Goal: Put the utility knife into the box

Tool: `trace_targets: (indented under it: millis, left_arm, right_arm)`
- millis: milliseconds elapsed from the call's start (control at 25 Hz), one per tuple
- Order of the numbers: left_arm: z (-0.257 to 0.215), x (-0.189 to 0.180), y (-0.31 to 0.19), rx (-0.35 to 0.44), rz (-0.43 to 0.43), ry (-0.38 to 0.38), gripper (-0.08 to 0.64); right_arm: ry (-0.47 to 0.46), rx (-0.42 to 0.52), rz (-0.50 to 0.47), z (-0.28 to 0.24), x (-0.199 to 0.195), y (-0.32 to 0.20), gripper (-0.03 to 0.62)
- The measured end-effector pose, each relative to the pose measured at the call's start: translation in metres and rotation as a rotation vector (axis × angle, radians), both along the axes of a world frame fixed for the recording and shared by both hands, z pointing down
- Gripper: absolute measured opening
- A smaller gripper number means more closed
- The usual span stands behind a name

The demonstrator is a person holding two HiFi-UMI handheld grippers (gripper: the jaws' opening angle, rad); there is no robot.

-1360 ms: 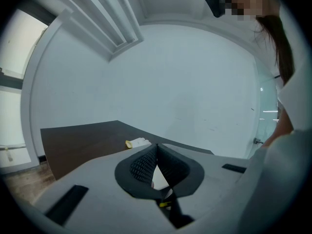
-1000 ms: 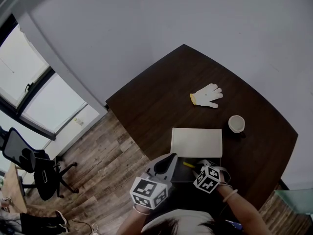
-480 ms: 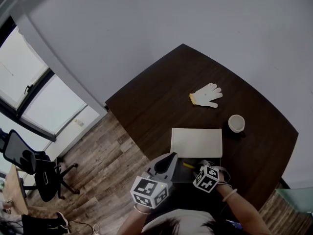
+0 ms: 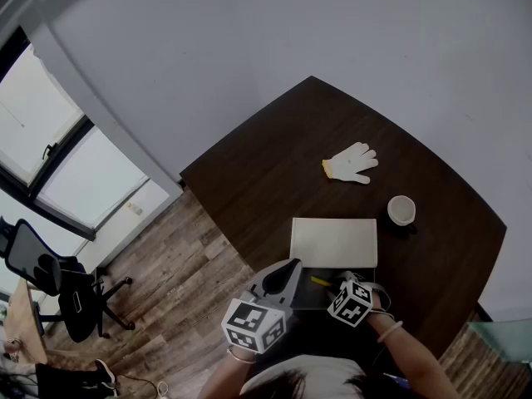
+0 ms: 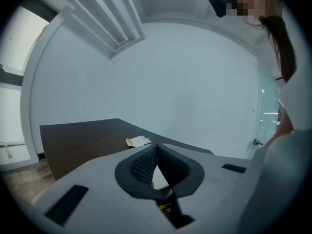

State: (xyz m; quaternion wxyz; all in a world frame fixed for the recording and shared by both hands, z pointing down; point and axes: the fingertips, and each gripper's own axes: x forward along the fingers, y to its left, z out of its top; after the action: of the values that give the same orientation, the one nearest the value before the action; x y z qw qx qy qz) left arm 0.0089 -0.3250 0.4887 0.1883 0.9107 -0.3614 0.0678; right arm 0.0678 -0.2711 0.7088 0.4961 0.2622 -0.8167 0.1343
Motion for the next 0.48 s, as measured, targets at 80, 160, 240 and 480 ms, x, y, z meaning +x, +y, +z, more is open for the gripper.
trace_targets:
  millis: [80, 160, 240, 480]
  left_arm:
    - [0.0, 0.0, 0.001, 0.001, 0.001, 0.001, 0.017]
    - [0.0, 0.001, 0.001, 0.0, 0.001, 0.003, 0.017]
    - [-0.002, 0.001, 0.002, 0.002, 0.001, 0.006, 0.017]
    - [-0.005, 0.005, 0.005, 0.011, 0.008, 0.01, 0.017]
  right_arm:
    - [-0.011, 0.006, 0.018, -0.001, 0.0, -0.001, 0.087]
    - [-0.025, 0.012, 0.045, -0.003, 0.001, -0.003, 0.087]
    - [-0.045, 0.02, 0.079, -0.007, 0.002, -0.004, 0.087]
    - [-0.09, 0.061, 0.155, -0.021, 0.006, -0.008, 0.087]
